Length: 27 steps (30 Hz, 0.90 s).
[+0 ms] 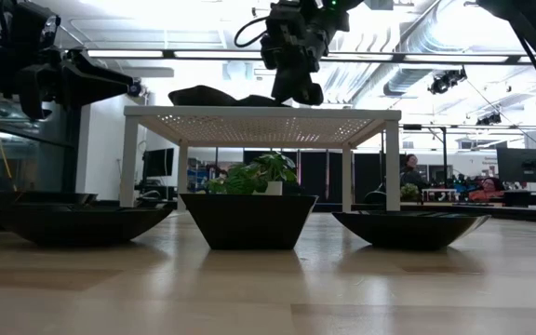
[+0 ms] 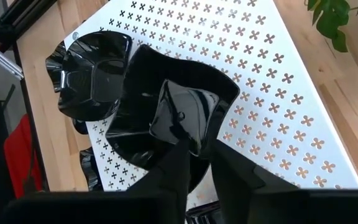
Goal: Pick & Place Mini shaped plates
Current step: Stack the distorted square plate on top of the distorted square plate on the shelf, then stack the leaf shaped plate on top of the leaf shaped plate on the shelf
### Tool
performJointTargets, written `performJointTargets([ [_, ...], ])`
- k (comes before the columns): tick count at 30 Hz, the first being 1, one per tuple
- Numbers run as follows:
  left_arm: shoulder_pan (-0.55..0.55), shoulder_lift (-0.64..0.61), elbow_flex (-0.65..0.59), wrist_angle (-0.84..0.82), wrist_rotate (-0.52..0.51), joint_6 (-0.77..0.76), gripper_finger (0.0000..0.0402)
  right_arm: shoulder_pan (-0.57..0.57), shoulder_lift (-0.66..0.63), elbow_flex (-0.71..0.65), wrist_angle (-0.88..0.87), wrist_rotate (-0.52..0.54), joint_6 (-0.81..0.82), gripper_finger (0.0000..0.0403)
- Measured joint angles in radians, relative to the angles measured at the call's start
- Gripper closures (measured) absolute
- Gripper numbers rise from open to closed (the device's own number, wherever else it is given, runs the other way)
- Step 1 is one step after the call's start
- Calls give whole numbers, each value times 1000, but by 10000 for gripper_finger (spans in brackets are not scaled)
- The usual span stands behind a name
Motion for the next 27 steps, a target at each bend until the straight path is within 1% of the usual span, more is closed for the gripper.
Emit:
performJointTargets([
  [4,0,0,0,0,-3,0,227,0,0,0,0,0,0,328],
  [7,0,0,0,0,-3,0,227,0,-4,0,-8,0,0,326],
  [14,0,0,0,0,-3,0,227,34,-51,0,-103,8,-37,328],
  [20,0,0,0,0,-2,0,227,110,-89,0,-233,20,-99,329],
  [27,0,0,0,0,-2,0,227,239,-112,0,-364,124,-115,329],
])
